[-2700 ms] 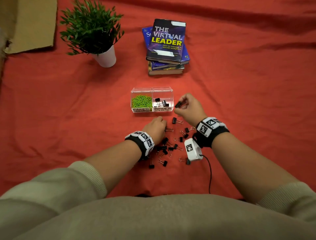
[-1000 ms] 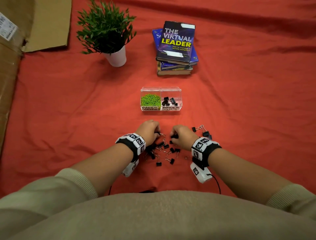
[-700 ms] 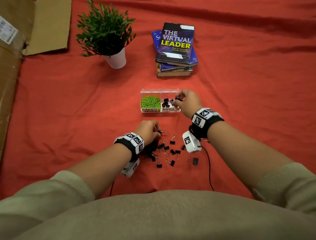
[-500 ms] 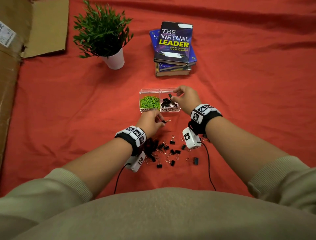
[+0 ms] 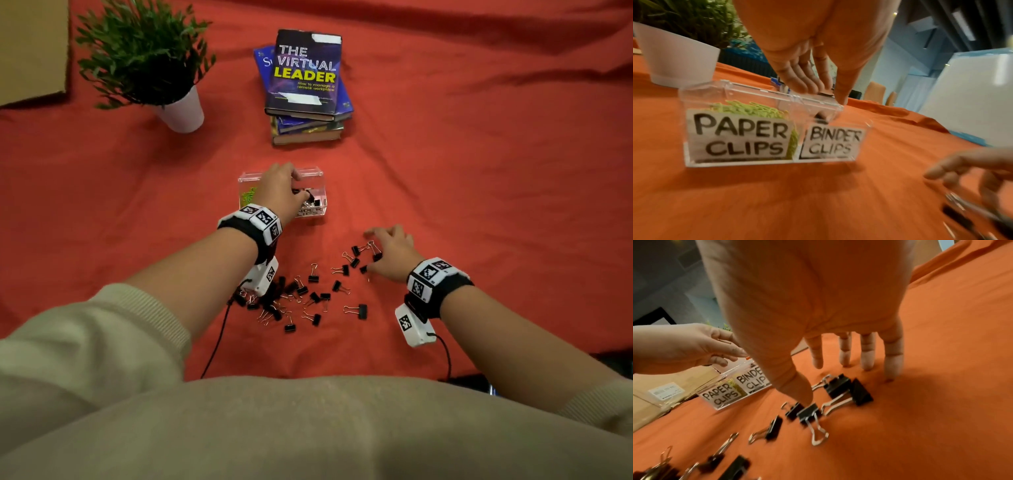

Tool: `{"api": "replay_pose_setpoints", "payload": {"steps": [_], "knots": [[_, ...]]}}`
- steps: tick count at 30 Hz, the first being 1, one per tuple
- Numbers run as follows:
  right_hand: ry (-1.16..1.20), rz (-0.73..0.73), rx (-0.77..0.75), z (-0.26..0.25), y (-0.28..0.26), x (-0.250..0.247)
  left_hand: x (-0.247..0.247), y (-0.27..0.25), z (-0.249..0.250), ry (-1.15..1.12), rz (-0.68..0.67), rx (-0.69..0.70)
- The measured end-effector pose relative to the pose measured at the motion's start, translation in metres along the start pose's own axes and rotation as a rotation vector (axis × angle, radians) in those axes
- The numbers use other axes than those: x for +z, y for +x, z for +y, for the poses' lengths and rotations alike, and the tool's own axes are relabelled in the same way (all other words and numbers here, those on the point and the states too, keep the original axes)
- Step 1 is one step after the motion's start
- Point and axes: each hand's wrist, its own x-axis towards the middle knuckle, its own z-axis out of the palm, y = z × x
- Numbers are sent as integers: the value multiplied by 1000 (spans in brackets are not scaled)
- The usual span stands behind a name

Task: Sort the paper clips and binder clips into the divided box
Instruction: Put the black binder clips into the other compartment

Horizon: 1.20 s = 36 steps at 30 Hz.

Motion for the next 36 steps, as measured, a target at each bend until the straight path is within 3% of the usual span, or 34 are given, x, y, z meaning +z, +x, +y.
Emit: {"api": "replay_pose_setpoints", "payload": {"steps": [2,7,10,20,23,26,31,33,36], "knots": [[2,0,-23,-2,-2,8,6,-17,3,42,-44,73],[28,3,-139,-18,-1,24,30,-72,-1,274,-456,191],[-11,-5,-200,-26,1,30,45,-92,-13,424,-572,214],[-102,-55,-353,-33,2,37,53,-108,-25,382,-526,204],[30,-56,-335,-32,4,28,52,-110,-27,321,-524,185],[328,-71,-254,-39,5,12,48,-114,-31,264,-517,160],[626,10,-268,-75,29,-31,42,-123,-37,262,-498,241],[600,62,-299,-95,42,-41,41,-124,-40,273,-501,273],[380,104,-325,-118,54,-43,40,-125,-45,321,-507,289]]}}
